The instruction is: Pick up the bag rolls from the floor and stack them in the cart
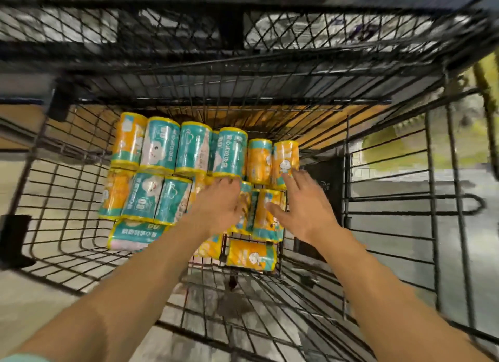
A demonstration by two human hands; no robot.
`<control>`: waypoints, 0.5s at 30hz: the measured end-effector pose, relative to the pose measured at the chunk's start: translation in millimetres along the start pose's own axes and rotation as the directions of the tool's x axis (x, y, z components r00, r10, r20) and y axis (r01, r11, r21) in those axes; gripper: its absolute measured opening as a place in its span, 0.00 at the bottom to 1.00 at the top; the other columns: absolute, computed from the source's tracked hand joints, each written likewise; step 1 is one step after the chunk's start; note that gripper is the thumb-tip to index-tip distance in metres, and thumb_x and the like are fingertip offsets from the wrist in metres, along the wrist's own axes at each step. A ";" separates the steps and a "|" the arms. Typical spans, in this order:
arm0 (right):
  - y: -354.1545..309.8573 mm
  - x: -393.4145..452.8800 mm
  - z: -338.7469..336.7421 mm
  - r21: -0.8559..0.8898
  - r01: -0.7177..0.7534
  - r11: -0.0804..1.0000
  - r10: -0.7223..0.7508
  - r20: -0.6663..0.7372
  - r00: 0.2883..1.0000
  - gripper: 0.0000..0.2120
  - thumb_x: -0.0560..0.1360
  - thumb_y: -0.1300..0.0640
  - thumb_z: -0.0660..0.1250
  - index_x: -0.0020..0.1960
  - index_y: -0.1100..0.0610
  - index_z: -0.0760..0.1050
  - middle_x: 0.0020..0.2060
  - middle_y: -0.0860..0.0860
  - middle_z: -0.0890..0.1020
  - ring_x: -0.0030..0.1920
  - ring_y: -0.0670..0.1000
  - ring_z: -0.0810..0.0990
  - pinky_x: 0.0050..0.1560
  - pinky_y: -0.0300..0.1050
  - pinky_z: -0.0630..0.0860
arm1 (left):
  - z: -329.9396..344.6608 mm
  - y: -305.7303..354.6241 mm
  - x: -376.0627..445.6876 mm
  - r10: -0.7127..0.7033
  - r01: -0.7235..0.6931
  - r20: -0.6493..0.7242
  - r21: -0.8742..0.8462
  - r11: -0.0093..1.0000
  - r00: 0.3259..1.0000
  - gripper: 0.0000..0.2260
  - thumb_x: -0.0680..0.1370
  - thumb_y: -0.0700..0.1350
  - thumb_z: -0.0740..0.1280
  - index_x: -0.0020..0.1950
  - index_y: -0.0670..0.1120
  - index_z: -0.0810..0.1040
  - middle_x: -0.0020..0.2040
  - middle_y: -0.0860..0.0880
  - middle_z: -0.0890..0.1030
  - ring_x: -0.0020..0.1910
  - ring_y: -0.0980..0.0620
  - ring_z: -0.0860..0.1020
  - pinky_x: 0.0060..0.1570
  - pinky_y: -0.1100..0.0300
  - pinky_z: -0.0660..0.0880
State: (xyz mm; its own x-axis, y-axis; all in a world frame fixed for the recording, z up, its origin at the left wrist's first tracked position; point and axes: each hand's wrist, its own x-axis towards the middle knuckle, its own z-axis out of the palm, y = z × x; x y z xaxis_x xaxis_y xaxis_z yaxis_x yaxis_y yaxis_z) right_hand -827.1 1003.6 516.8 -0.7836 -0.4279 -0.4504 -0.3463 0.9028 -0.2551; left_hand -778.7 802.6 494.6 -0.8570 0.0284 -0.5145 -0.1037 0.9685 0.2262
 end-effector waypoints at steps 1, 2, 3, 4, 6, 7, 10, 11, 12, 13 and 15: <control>-4.4 -5.0 -9.6 -0.009 0.003 1.000 -0.003 0.001 1.000 0.40 0.79 0.33 0.58 0.82 0.54 0.52 0.82 0.57 0.54 0.81 0.58 0.50 0.80 0.58 0.52 | -12.6 -2.7 -7.6 0.026 -0.027 0.017 0.049 0.998 1.000 0.26 0.83 0.54 0.59 0.78 0.45 0.60 0.73 0.43 0.70 0.70 0.42 0.69 0.64 0.46 0.73; -9.9 -11.4 -20.9 -0.013 0.010 1.000 -0.010 0.000 1.000 0.40 0.79 0.33 0.58 0.82 0.54 0.53 0.82 0.56 0.54 0.81 0.58 0.50 0.80 0.58 0.52 | -26.3 -6.1 -17.0 0.035 -0.038 0.030 0.082 0.996 0.999 0.28 0.83 0.54 0.60 0.80 0.45 0.57 0.75 0.44 0.67 0.72 0.42 0.68 0.67 0.46 0.71; -15.7 -18.4 -32.6 -0.021 0.022 1.000 -0.022 -0.006 1.000 0.40 0.79 0.34 0.58 0.81 0.55 0.54 0.81 0.57 0.55 0.81 0.58 0.51 0.80 0.59 0.52 | -42.3 -7.6 -27.9 0.040 -0.042 0.022 0.089 0.995 0.999 0.31 0.82 0.54 0.61 0.81 0.45 0.54 0.78 0.44 0.64 0.75 0.42 0.65 0.69 0.47 0.69; -22.4 -25.7 -45.4 -0.036 0.040 0.999 -0.041 -0.015 0.999 0.39 0.79 0.34 0.58 0.81 0.55 0.54 0.81 0.57 0.56 0.81 0.58 0.52 0.79 0.58 0.53 | -59.9 -8.6 -40.4 0.029 -0.029 -0.006 0.062 0.998 1.000 0.33 0.81 0.54 0.62 0.82 0.46 0.53 0.79 0.44 0.62 0.77 0.43 0.63 0.71 0.47 0.67; -38.3 -39.0 -73.6 -0.067 0.077 0.995 -0.079 -0.036 0.996 0.39 0.79 0.33 0.57 0.81 0.55 0.55 0.80 0.57 0.59 0.80 0.58 0.54 0.78 0.57 0.54 | -97.4 -10.8 -69.5 -0.018 0.017 -0.112 -0.015 1.000 0.993 0.33 0.81 0.54 0.63 0.82 0.48 0.54 0.81 0.46 0.59 0.79 0.44 0.60 0.73 0.48 0.65; -48.1 -43.9 -89.4 -0.074 0.098 0.992 -0.101 -0.041 0.994 0.39 0.79 0.33 0.57 0.81 0.55 0.56 0.80 0.56 0.58 0.80 0.57 0.54 0.78 0.57 0.54 | -115.3 -13.3 -85.3 -0.046 0.039 -0.171 -0.043 0.998 0.984 0.32 0.81 0.54 0.64 0.81 0.48 0.55 0.81 0.47 0.59 0.79 0.45 0.59 0.73 0.49 0.62; -88.6 -50.0 -137.6 -0.115 0.206 0.972 -0.214 -0.055 0.975 0.39 0.79 0.32 0.56 0.81 0.54 0.53 0.82 0.55 0.54 0.81 0.56 0.51 0.79 0.57 0.52 | -162.1 -32.9 -133.7 -0.109 0.099 -0.313 -0.049 0.994 0.944 0.32 0.81 0.55 0.64 0.81 0.46 0.57 0.80 0.45 0.61 0.79 0.45 0.61 0.75 0.50 0.61; -105.4 -51.0 -153.5 -0.131 0.245 0.961 -0.255 -0.068 0.965 0.40 0.79 0.32 0.56 0.82 0.54 0.52 0.82 0.54 0.53 0.82 0.56 0.49 0.79 0.56 0.51 | -176.3 -42.1 -149.7 -0.129 0.120 -0.348 -0.048 0.992 0.929 0.32 0.80 0.55 0.64 0.81 0.46 0.58 0.80 0.45 0.62 0.79 0.45 0.61 0.76 0.50 0.61; -123.2 -51.5 -168.8 -0.141 0.285 0.948 -0.298 -0.079 0.951 0.40 0.79 0.32 0.56 0.82 0.53 0.51 0.82 0.53 0.52 0.82 0.56 0.48 0.80 0.56 0.50 | -188.1 -53.6 -165.5 -0.151 0.141 -0.373 -0.053 0.989 0.915 0.32 0.81 0.55 0.64 0.81 0.46 0.57 0.80 0.45 0.62 0.79 0.46 0.61 0.76 0.50 0.62; -141.1 -52.3 -182.5 -0.150 0.324 0.934 -0.338 -0.084 0.937 0.40 0.79 0.32 0.56 0.83 0.53 0.50 0.82 0.53 0.51 0.82 0.55 0.47 0.80 0.57 0.49 | -198.2 -64.3 -182.6 -0.176 0.167 -0.399 -0.057 0.984 0.900 0.32 0.81 0.56 0.63 0.82 0.47 0.56 0.80 0.46 0.62 0.79 0.46 0.60 0.75 0.50 0.62; -178.8 -53.6 -207.5 -0.175 0.384 0.907 -0.404 -0.095 0.910 0.40 0.79 0.31 0.56 0.83 0.52 0.49 0.83 0.52 0.50 0.82 0.55 0.46 0.81 0.57 0.48 | -218.1 -86.9 -217.5 -0.230 0.232 -0.449 -0.052 0.971 0.863 0.32 0.81 0.57 0.61 0.82 0.48 0.55 0.81 0.48 0.60 0.79 0.47 0.59 0.75 0.51 0.63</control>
State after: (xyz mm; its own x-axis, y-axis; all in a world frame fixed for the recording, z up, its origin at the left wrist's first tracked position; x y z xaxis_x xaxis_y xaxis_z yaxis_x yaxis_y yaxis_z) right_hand -830.2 874.2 764.2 -0.6220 -0.7498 -0.2257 -0.7053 0.6617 -0.2546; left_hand -693.4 658.3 767.2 -0.9428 -0.3094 -0.1244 -0.3257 0.9345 0.1437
